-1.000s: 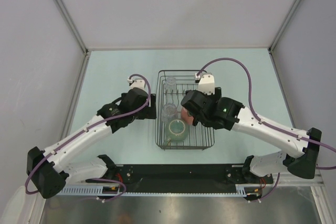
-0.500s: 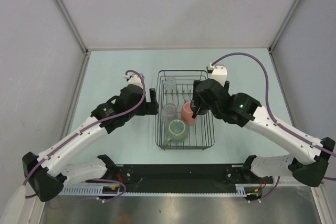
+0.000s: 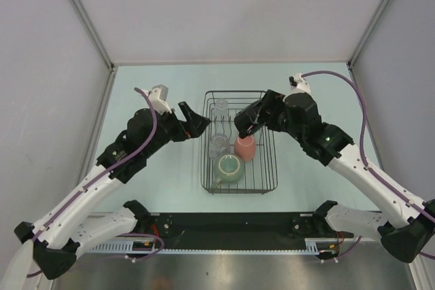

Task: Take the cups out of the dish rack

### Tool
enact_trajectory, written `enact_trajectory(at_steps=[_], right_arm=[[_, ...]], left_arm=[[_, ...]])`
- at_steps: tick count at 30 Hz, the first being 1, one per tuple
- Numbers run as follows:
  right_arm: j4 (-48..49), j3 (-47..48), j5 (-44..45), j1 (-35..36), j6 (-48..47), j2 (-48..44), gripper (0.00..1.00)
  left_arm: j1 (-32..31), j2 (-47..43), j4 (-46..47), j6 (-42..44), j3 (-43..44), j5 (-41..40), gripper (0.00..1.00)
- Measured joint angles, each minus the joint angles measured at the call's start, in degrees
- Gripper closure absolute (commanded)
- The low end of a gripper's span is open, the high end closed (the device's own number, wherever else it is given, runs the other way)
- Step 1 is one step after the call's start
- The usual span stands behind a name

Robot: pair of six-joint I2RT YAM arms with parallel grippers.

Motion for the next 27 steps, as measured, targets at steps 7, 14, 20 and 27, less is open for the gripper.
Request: enact_trajectory(at_steps=[7,14,20,27], right_arm=[[14.12,-9.88,-12.46,-6.14,6.75,-0.87,1.00],[27.89,-17.00,-20.20,-10.88,13.53,-1.07,1.00],[37.68,-20.11,-25.49,-12.17,18.47,-1.07,1.00],[42.91,-21.92,-29.00,-12.31,21.20,-1.05,1.00]], left_arm=[[4.74,-0.55,11.45,-7.21,-5.42,11.32,0.01],[7.80,1.16,20.81,-14.29,-11.82,20.76,0.05],[9.14,1.16,32.94,-20.44,-15.74,26.10,0.07],[9.31,1.99,43.34,-25.86,-18.88,28.79,0.14]])
